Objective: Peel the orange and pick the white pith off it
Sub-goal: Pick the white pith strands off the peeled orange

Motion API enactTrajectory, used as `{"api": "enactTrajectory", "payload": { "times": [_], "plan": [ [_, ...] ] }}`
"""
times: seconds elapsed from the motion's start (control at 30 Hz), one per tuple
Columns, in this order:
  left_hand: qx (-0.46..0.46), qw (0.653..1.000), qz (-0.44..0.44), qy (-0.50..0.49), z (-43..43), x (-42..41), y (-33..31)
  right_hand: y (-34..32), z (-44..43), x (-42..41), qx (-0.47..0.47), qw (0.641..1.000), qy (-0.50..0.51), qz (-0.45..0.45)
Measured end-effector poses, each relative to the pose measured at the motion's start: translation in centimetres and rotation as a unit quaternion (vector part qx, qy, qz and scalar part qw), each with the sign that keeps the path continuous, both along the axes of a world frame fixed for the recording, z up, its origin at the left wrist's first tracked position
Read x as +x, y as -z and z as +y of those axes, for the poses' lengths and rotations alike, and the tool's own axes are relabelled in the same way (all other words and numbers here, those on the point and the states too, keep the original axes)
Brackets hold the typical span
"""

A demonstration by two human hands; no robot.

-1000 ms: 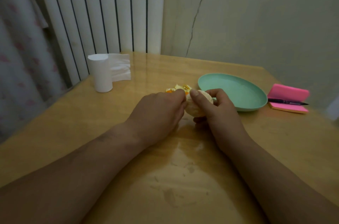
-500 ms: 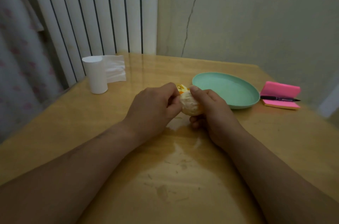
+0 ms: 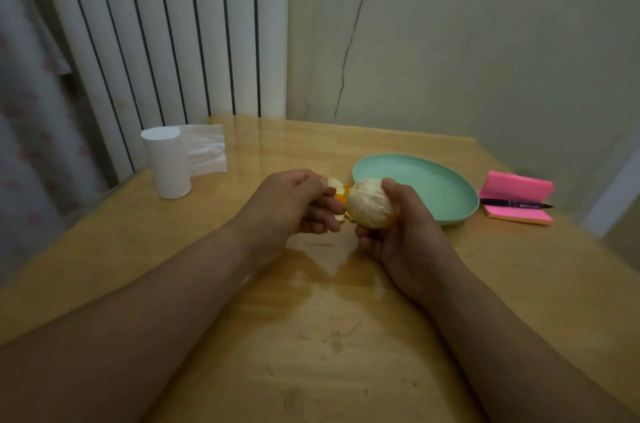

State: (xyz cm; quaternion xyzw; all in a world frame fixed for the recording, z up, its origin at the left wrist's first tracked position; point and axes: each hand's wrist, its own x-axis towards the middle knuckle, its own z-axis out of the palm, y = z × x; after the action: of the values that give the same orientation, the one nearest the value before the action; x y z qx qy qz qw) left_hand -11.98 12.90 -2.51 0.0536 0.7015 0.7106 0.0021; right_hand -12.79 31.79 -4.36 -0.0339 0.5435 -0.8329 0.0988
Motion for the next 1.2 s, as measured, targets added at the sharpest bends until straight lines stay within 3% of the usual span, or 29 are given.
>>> {"api": "enactTrajectory", "payload": {
  "times": [0.03, 0.1, 0.2, 0.27, 0.8, 1.2],
  "plan": [
    [0.009, 1.000, -0.003, -0.013, 0.0, -0.3, 0.6, 0.0, 0.1, -0.1, -0.015, 1.000, -0.005, -0.006],
    [-0.087, 0.994, 0.043, -0.052, -0.1, -0.9, 1.8, 0.1, 0.2, -0.3, -0.032, 0.999, -0.013, -0.015],
    [-0.296, 0.937, 0.155, -0.102, -0.7, -1.6, 3.1, 0.5, 0.3, -0.8, -0.042, 0.999, -0.018, -0.021],
    [-0.349, 0.912, 0.181, -0.112, -0.9, -1.8, 3.6, 0.6, 0.3, -1.1, -0.044, 0.999, -0.016, -0.025],
    [-0.404, 0.881, 0.205, -0.134, -0.8, -2.3, 4.1, 0.5, -0.3, -0.7, -0.032, 0.999, -0.013, 0.006],
    [-0.390, 0.892, 0.192, -0.120, -0.9, -2.4, 4.1, 0.5, -0.2, -0.9, -0.041, 0.999, -0.004, -0.009]
  ]
}}
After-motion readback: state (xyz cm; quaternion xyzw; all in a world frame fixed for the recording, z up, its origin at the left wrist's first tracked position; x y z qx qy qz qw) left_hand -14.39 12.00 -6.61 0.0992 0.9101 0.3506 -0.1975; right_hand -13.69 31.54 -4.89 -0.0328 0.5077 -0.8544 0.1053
